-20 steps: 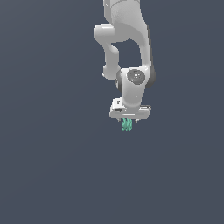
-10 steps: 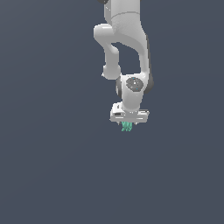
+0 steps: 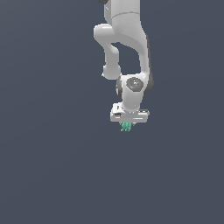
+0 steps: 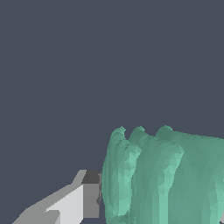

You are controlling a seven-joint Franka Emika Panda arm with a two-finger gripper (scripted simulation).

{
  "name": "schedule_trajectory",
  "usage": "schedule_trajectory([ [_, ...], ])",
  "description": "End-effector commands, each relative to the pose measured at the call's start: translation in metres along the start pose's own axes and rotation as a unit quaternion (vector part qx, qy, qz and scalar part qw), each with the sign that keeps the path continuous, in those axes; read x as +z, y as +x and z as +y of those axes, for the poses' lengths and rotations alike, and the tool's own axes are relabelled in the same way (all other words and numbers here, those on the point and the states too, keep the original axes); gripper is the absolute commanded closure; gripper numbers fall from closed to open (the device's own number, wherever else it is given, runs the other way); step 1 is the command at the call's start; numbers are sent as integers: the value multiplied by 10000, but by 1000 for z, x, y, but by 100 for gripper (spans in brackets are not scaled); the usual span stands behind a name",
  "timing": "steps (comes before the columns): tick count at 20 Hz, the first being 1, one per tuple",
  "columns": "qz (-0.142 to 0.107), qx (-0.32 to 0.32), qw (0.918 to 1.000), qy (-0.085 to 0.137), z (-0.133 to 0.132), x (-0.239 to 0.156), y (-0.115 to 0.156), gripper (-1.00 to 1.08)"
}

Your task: Pick up the object and move it to a goal position.

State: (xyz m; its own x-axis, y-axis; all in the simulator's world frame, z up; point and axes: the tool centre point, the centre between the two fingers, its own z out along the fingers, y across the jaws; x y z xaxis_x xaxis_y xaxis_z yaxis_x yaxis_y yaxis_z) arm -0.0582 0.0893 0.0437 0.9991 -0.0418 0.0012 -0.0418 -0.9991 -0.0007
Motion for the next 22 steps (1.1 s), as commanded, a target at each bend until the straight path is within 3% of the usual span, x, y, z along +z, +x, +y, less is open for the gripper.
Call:
schedule_trajectory([
  [1,0,1,10000,-1,0,0,0,108],
  [11,0,1,10000,-1,10,-27,1,108],
  [22,-2,0,10000,2,44,-121,5,108],
])
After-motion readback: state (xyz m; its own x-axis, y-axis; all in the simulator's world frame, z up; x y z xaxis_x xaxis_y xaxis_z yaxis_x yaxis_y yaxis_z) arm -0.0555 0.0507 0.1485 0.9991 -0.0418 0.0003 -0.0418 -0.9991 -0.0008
